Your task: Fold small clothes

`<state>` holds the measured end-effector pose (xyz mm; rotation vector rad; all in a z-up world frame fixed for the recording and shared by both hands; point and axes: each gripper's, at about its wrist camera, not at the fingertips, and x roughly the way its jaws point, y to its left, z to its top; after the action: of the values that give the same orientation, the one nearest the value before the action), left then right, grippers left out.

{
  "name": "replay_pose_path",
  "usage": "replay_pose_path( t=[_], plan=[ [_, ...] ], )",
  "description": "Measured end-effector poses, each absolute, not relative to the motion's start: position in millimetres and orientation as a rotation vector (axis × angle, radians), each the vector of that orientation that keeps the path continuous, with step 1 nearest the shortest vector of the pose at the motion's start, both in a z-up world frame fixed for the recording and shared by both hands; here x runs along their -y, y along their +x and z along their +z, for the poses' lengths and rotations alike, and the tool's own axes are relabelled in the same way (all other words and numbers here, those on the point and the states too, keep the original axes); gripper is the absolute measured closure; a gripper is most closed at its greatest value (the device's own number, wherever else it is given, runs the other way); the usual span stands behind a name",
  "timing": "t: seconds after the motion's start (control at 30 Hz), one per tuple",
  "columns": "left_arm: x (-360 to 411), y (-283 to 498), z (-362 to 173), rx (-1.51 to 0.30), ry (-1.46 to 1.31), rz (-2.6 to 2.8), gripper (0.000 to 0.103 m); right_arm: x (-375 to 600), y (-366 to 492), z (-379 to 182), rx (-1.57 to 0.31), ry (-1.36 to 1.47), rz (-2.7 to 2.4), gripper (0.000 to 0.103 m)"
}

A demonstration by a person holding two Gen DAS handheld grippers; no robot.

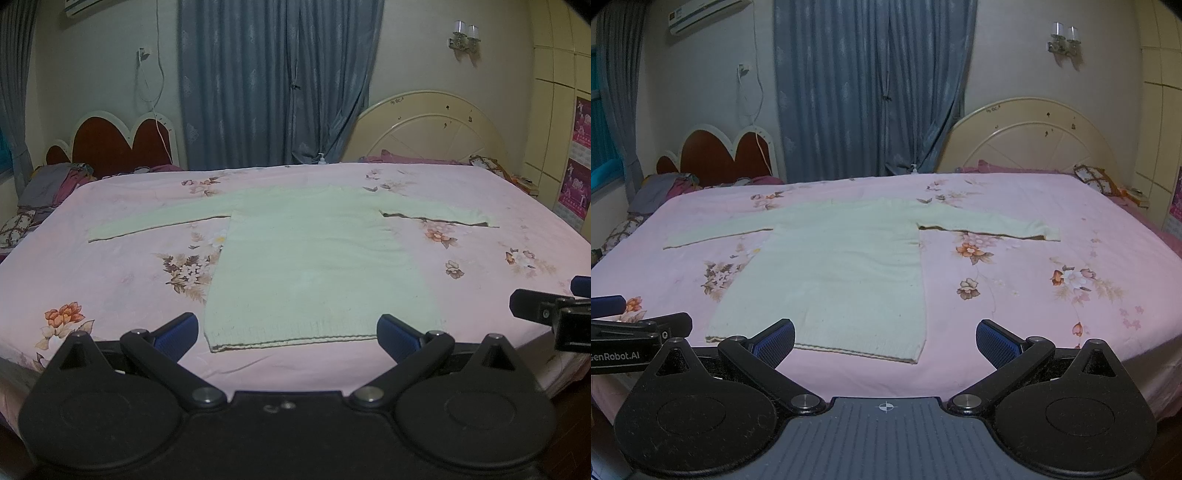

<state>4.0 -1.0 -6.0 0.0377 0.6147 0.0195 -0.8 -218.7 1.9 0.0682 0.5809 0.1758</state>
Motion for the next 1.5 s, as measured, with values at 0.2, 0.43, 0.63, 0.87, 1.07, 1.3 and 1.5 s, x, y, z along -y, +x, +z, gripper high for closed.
replay_pose_path(
  t=[0.2, 0.43, 0.63, 0.87, 1.07, 1.3, 1.5],
  plan=[
    [-1, 9, -8, -0.612, 0.037, 0.018, 0.000, 216, 2, -3, -0.583, 0.070, 0.175, 0.000],
    [-11, 37, -14, -0.615, 0.024, 0.002, 0.000, 218, 31, -12, -0.591, 0.078, 0.155, 0.000],
    [-17, 96, -25, -0.666, -0.005, -0.052, 0.000, 223, 82, -16, -0.592, 0.084, 0.101, 0.000],
    [-32, 160, -18, -0.653, 0.002, -0.102, 0.000, 231, 151, -17, -0.594, 0.130, 0.016, 0.000],
    [-53, 207, -13, -0.622, -0.030, -0.107, 0.000, 235, 198, -10, -0.572, 0.143, -0.032, 0.000],
    [-49, 257, -31, -0.627, -0.082, -0.094, 0.001, 271, 245, -16, -0.557, 0.160, -0.105, 0.000],
    [-24, 312, -54, -0.673, -0.083, -0.060, 0.002, 334, 303, -45, -0.574, 0.218, -0.170, 0.002]
  ],
)
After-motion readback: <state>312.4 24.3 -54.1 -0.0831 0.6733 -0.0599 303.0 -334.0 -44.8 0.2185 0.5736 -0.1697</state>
